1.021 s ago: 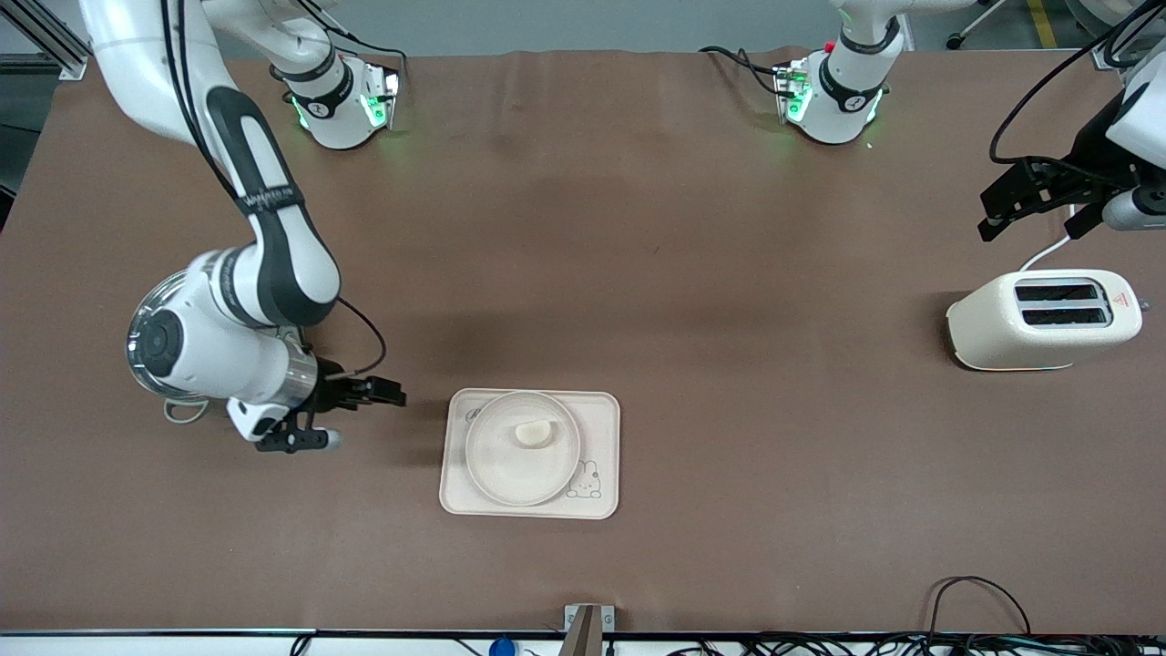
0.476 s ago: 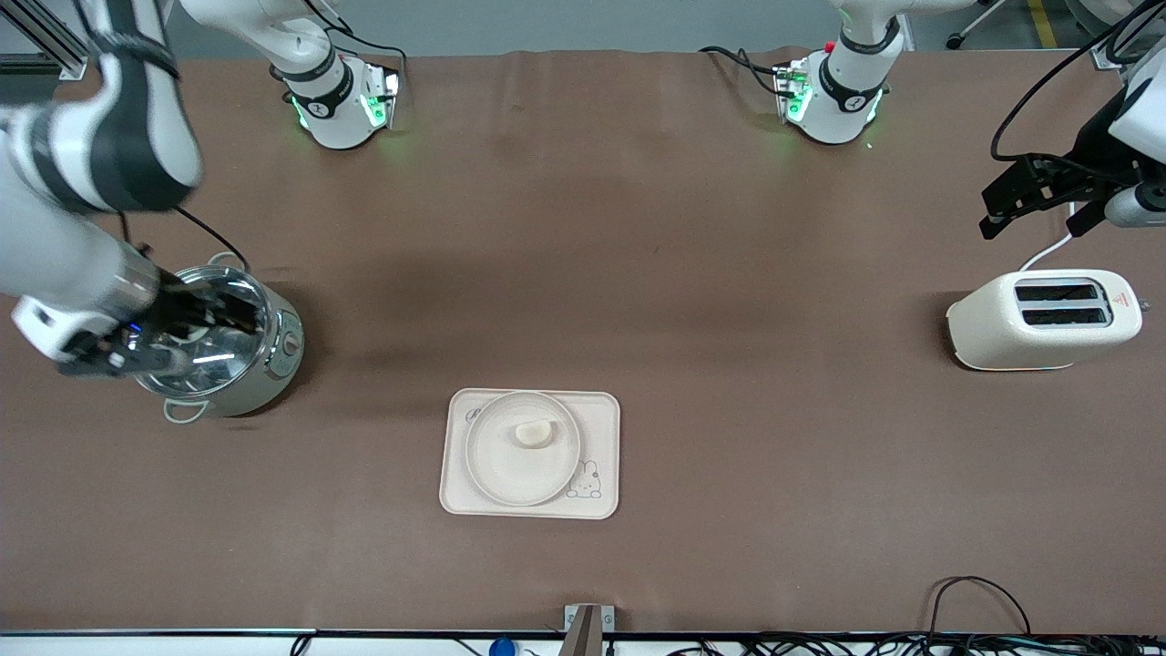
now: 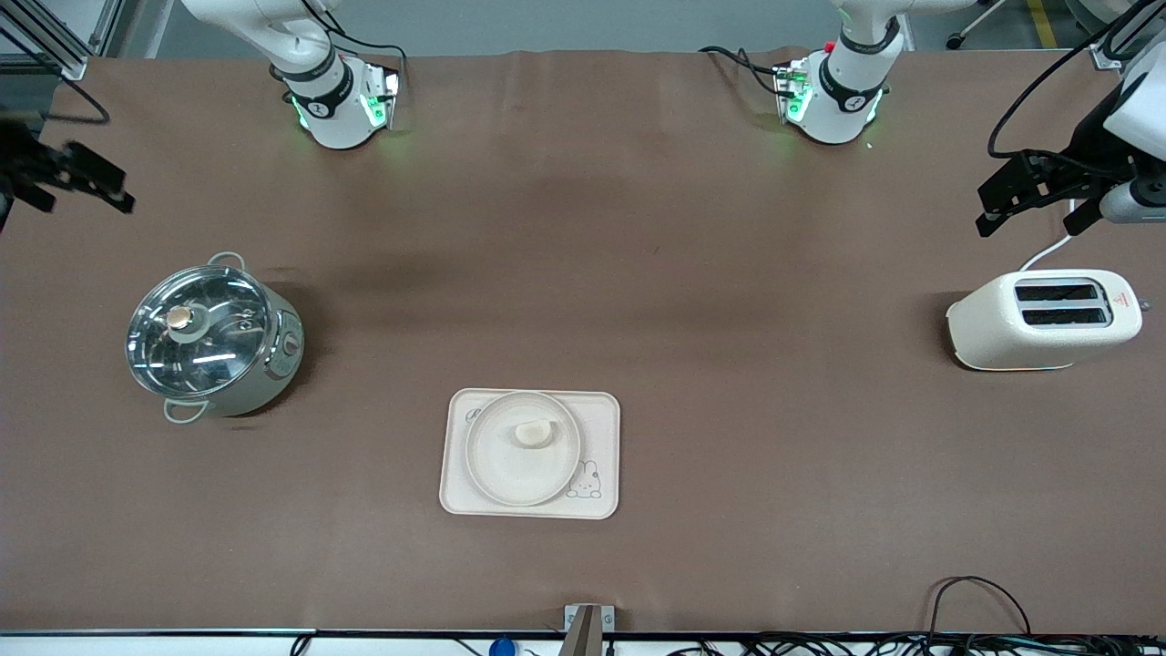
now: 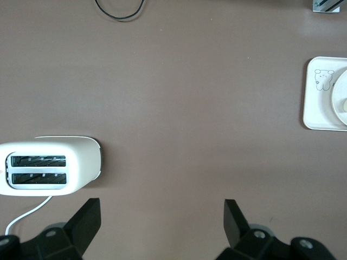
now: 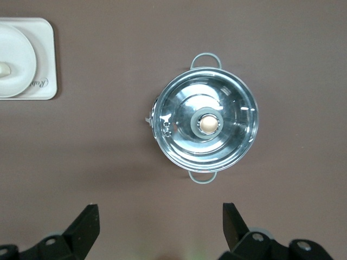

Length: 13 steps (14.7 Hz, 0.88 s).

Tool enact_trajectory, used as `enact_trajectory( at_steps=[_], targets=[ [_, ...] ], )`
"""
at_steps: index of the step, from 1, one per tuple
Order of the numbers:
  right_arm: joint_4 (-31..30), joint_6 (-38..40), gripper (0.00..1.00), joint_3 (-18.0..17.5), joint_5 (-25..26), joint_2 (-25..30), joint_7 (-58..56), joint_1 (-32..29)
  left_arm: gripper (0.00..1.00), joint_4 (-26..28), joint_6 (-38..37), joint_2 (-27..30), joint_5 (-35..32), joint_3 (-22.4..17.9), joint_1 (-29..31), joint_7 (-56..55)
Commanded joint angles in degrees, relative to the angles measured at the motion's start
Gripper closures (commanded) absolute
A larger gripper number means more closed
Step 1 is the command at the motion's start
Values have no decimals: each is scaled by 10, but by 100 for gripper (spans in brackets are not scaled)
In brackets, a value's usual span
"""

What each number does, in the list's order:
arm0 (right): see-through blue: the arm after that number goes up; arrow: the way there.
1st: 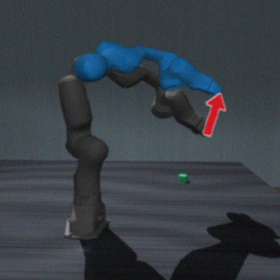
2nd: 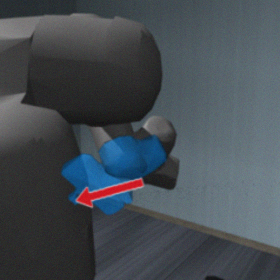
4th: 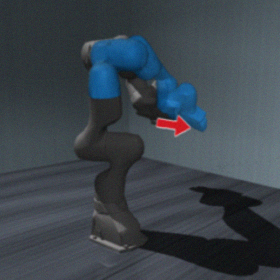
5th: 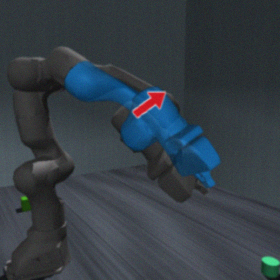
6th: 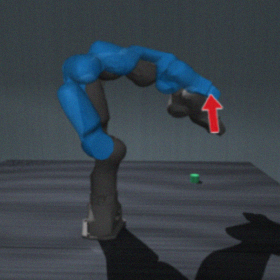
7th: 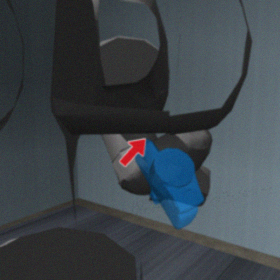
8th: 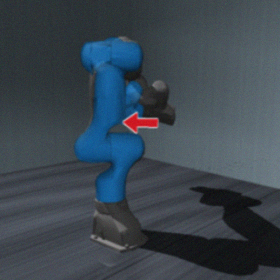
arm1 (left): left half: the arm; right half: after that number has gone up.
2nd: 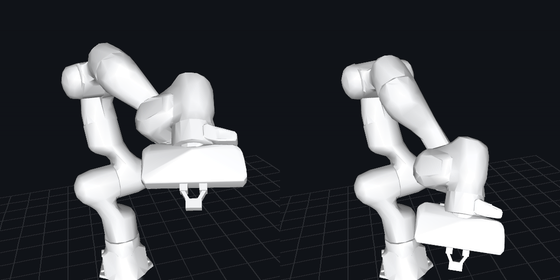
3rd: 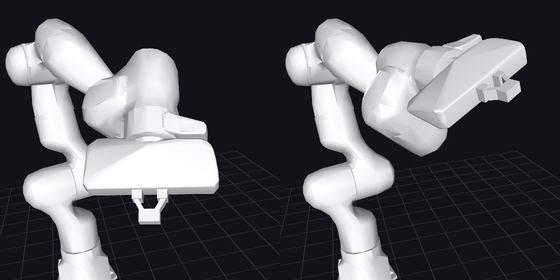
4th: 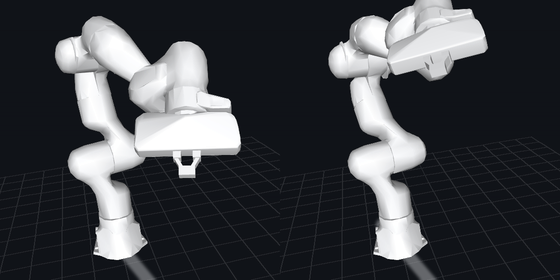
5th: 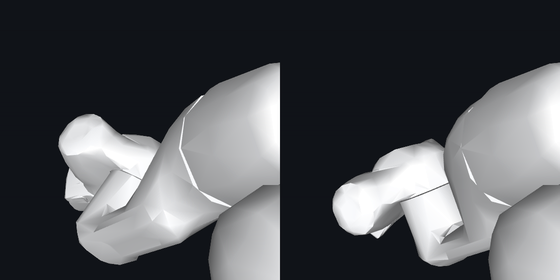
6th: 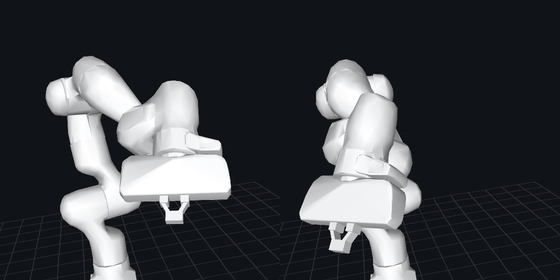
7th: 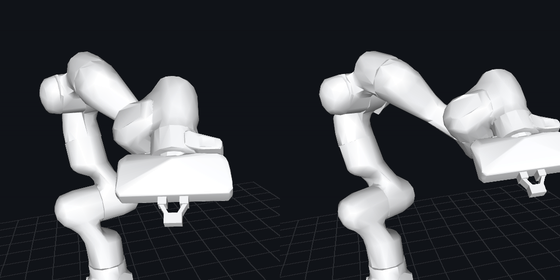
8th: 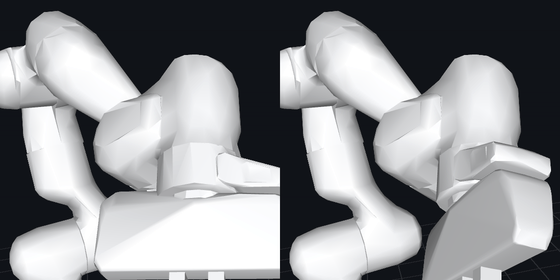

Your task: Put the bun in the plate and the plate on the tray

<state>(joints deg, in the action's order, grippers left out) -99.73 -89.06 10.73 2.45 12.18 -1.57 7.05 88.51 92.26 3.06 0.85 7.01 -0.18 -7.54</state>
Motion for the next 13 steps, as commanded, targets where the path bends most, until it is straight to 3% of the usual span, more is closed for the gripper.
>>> enact_trajectory(
  at_steps=[1,7,13],
  targets=[
    [14,-9,0,-9,29,-11,-8,-10,0,-15,-9,-2,-11,1,-2,7],
    [-27,-9,0,-10,24,2,-29,-12,0,-17,-24,-2,-37,20,-2,13],
    [-28,-6,0,-11,22,4,-26,-11,0,-25,-64,-3,-35,23,-3,45]
  ],
)
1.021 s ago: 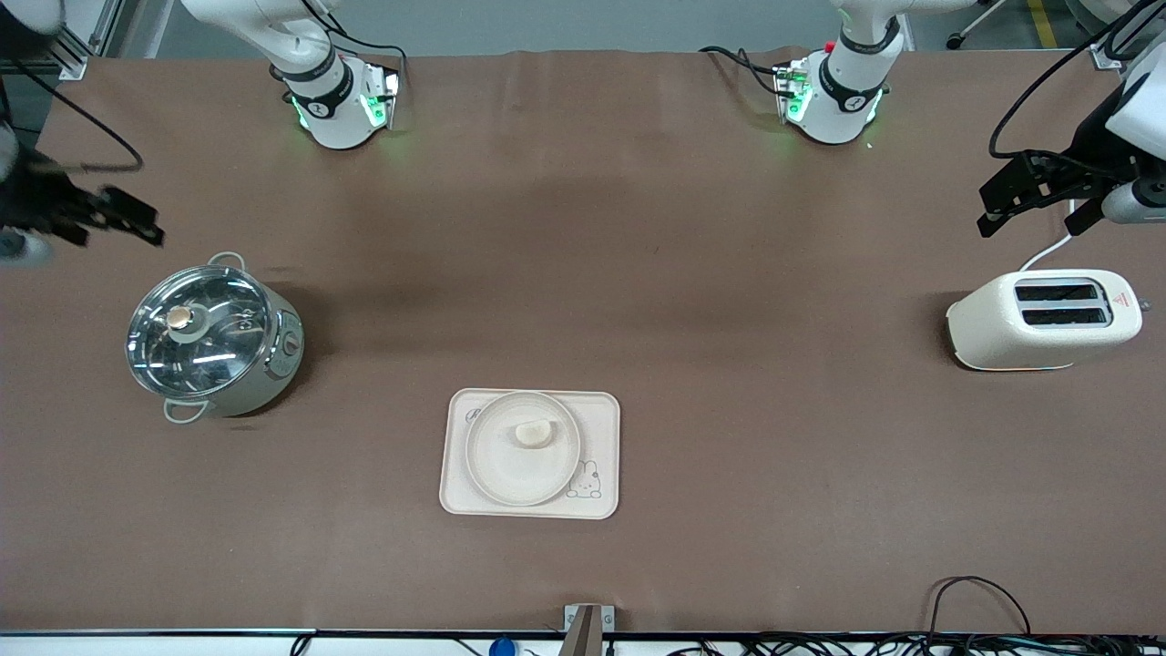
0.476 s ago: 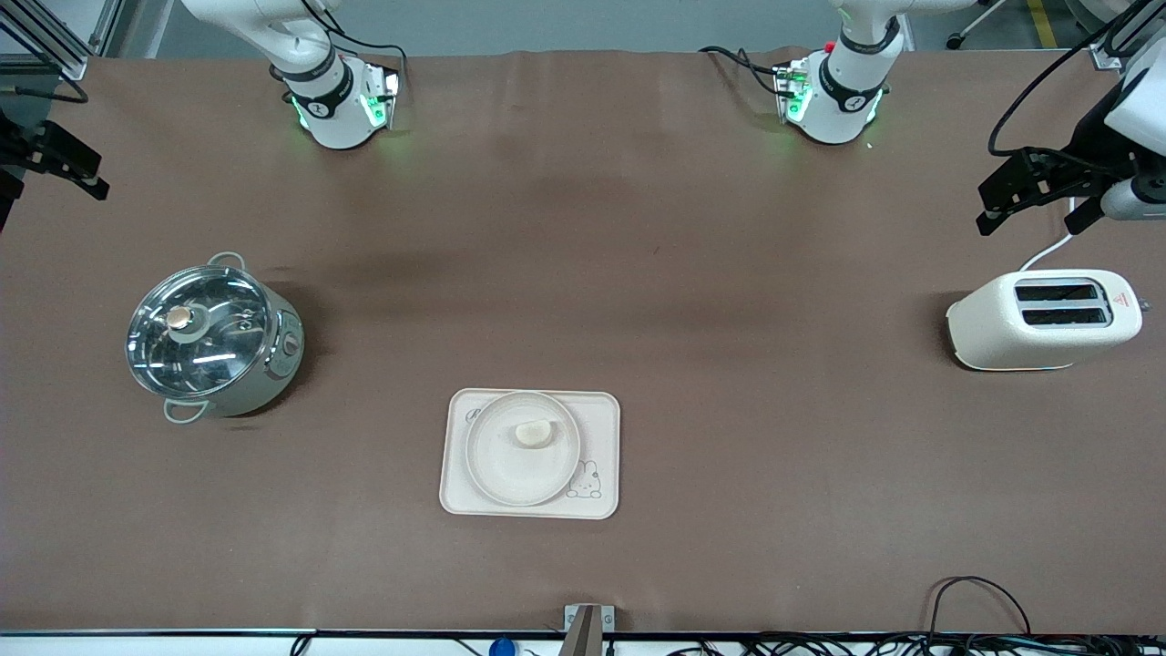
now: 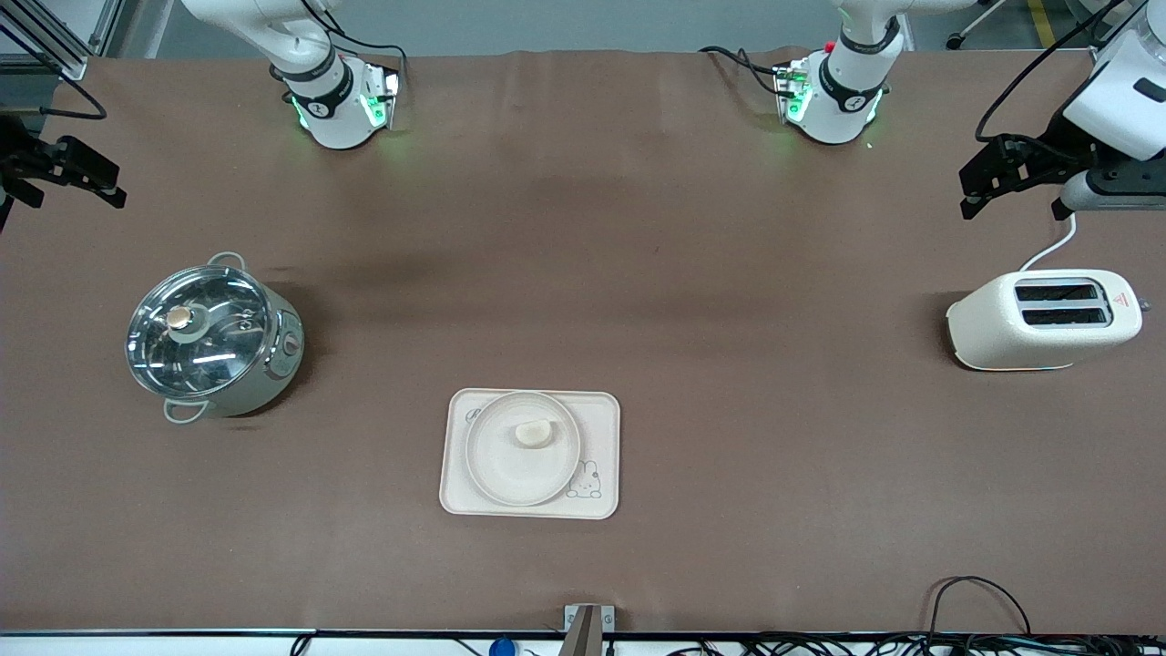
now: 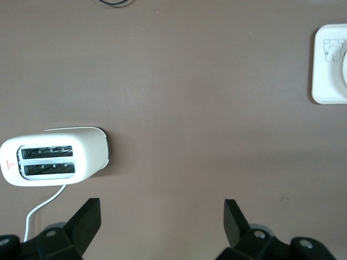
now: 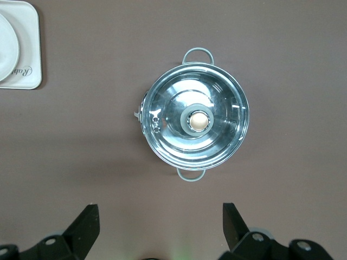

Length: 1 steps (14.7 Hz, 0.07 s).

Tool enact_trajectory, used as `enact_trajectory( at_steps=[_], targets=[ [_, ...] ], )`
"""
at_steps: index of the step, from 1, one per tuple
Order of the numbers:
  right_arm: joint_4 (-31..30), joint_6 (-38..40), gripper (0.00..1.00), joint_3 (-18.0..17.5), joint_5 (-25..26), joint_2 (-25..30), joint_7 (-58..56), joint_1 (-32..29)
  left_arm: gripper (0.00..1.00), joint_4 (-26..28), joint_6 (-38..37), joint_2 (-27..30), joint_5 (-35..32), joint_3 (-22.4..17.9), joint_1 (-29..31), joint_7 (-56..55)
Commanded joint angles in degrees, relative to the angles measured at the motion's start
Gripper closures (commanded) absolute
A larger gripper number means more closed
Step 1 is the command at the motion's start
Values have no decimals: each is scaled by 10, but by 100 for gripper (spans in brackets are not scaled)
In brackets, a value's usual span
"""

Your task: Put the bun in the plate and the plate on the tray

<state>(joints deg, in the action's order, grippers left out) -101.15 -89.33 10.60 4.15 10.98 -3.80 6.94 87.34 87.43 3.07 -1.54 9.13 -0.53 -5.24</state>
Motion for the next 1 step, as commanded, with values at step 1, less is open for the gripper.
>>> enact_trajectory(
  at_steps=[1],
  targets=[
    [-13,-4,0,-9,5,16,-2,-10,0,-13,-16,-3,-6,1,1,22]
  ],
)
